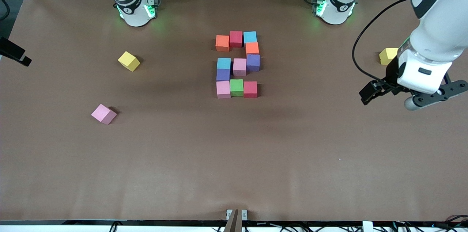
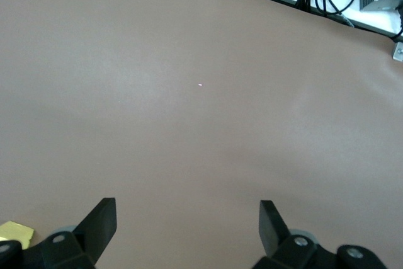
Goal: Form number 2 with 11 blocks
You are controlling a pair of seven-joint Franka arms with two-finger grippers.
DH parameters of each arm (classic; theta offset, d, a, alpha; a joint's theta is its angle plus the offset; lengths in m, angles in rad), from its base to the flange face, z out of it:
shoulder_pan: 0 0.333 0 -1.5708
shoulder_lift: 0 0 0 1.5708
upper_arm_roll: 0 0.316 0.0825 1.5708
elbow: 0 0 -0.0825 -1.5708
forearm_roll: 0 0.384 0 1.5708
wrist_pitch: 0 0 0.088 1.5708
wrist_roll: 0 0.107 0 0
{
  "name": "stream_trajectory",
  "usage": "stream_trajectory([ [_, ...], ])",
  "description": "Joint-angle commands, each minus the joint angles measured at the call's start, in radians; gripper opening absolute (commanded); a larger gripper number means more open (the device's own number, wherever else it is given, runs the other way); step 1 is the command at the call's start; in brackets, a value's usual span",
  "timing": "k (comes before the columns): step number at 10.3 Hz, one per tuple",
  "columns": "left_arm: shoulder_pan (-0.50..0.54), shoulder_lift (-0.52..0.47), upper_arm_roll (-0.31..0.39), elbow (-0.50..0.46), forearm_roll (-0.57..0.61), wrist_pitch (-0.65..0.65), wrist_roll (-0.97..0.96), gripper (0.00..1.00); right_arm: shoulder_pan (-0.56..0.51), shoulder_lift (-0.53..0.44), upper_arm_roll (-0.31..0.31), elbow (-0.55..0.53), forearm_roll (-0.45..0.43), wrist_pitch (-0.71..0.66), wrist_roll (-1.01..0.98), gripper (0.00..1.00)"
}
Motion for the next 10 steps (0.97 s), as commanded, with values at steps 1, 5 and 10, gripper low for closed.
stream_trajectory([
  [1,-0.015,-0.087,0.066,-0.092,-0.04,-0.002,0.076,1.0,0.004,0.009,-0.005,0.019,0.012,-0.009,0.003,1.0],
  [5,-0.077,-0.155,0.216,-0.151,-0.115,-0.072,0.243,1.0,0.008,0.011,-0.005,0.019,0.018,-0.003,0.008,1.0],
  [10,-0.141,-0.236,0.298,-0.238,-0.115,-0.14,0.413,1.0,0.008,0.02,-0.005,0.017,0.043,-0.004,0.0,1.0],
])
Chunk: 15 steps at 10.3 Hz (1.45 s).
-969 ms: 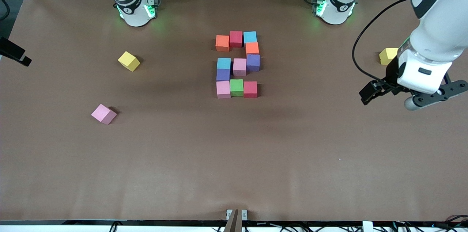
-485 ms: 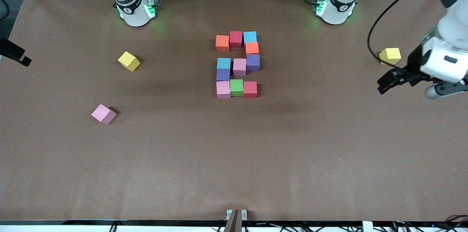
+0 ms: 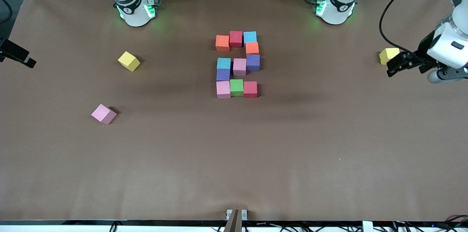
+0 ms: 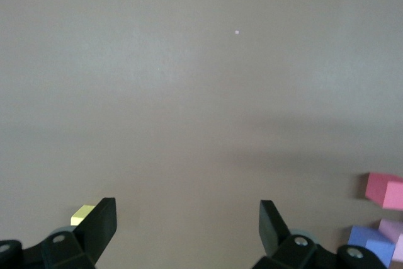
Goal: Form number 2 with 11 blocks
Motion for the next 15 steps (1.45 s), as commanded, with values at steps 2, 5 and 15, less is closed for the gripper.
stream_trajectory([
  [2,-0.054,-0.045,0.042,-0.024,-0.024,-0.046,0.109,1.0,0.004,0.006,-0.007,0.017,0.008,-0.014,-0.004,1.0],
  [5,-0.06,-0.042,0.044,-0.003,-0.029,-0.049,0.125,1.0,0.01,0.007,-0.006,0.014,0.007,-0.014,-0.007,1.0],
  [15,-0.065,-0.044,0.044,0.031,-0.09,-0.074,0.128,1.0,0.041,0.007,-0.004,-0.003,0.007,-0.032,-0.038,1.0],
])
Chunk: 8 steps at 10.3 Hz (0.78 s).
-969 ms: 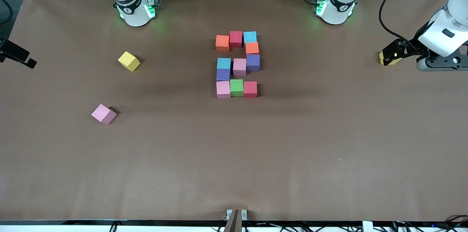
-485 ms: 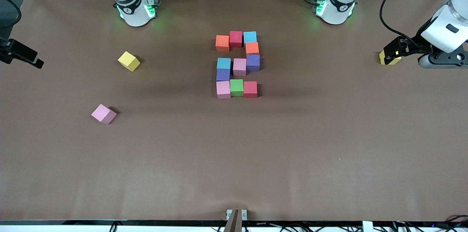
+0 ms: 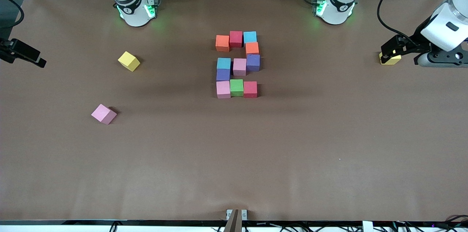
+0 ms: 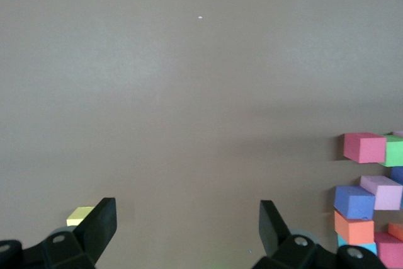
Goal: Form number 2 with 11 blocks
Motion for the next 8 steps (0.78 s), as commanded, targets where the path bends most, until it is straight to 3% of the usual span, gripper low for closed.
stream_trajectory([
  [1,-0.013,-0.011,0.025,0.02,-0.025,-0.028,0.025,1.0,0.014,-0.002,-0.006,-0.003,0.007,-0.009,-0.005,1.0],
  [3,-0.015,-0.011,0.03,0.022,-0.016,-0.028,0.02,1.0,0.057,-0.004,-0.025,-0.004,-0.004,-0.009,0.003,1.0],
  [6,-0.013,-0.014,0.032,0.033,-0.013,-0.037,0.019,1.0,0.177,-0.002,-0.14,-0.004,-0.006,-0.003,0.004,1.0],
  [8,-0.013,-0.014,0.032,0.039,-0.013,-0.039,0.019,1.0,0.191,-0.002,-0.147,-0.006,-0.006,-0.003,0.007,1.0],
])
